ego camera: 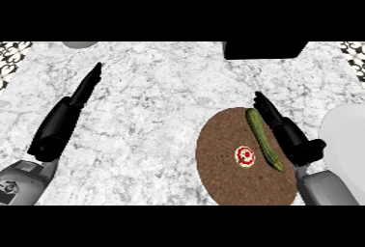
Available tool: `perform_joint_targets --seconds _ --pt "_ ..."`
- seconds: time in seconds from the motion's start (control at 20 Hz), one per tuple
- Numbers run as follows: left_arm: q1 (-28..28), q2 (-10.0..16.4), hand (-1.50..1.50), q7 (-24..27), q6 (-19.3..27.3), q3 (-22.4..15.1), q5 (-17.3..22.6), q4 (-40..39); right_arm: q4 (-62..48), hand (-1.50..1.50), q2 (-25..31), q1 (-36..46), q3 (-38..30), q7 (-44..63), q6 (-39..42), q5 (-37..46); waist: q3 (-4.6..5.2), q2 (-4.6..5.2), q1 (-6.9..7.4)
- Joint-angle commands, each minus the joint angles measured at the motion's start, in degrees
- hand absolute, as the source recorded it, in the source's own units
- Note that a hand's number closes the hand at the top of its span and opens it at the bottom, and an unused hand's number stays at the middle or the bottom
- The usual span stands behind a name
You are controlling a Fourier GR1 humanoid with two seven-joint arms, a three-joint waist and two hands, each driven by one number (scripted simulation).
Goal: Pick the cupcake from the placemat and place it in the plate
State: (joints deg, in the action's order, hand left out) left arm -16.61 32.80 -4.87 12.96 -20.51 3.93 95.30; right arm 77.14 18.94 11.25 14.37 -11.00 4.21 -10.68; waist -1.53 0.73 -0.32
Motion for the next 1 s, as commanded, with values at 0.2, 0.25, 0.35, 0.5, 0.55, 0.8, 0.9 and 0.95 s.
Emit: perform_joint_targets --seconds 0.2,0.25,0.35,0.5,0.55,0.8,0.9,0.95 --pt "3.90 -5.87 0.00 -3.40 2.38 3.38 6.67 -6.05 -0.50 1.50 1.07 11.11 5.63 -2.15 26.00 -9.49 1.46 0.95 5.79" --pt "4.51 -6.06 0.00 -3.63 2.90 4.86 7.85 -7.15 0.90 1.50 0.61 12.25 7.55 -2.71 29.79 -10.50 1.54 1.09 6.96" --pt "5.73 -6.86 0.00 -4.91 2.14 2.92 8.10 -7.48 7.98 1.50 12.72 20.78 5.06 -9.90 18.30 11.40 2.17 -2.06 4.96" --pt "7.17 -7.45 0.00 -3.20 1.03 7.12 12.04 -10.22 -10.96 -1.50 4.94 11.90 -0.81 -23.15 28.29 -5.10 1.31 0.70 3.38" --pt "5.87 -8.92 0.00 -2.33 1.42 7.68 12.38 -12.28 -14.38 -1.50 6.51 13.46 -0.87 -25.19 32.36 -4.95 1.33 0.96 3.22" --pt "5.32 -8.15 0.00 -3.32 -0.08 8.75 13.04 -13.16 -18.54 -1.50 11.04 18.51 6.09 -36.92 36.13 9.25 1.31 0.32 3.36" --pt "5.41 -8.04 0.00 -2.45 -0.23 8.83 12.44 -13.32 -18.26 -1.50 14.14 18.89 7.55 -41.15 35.08 12.69 1.33 0.09 2.71" --pt "5.98 -7.76 0.00 -1.31 -2.06 10.22 14.10 -15.31 -17.81 -1.50 16.13 17.42 8.39 -44.09 34.56 14.07 1.37 0.10 2.15"
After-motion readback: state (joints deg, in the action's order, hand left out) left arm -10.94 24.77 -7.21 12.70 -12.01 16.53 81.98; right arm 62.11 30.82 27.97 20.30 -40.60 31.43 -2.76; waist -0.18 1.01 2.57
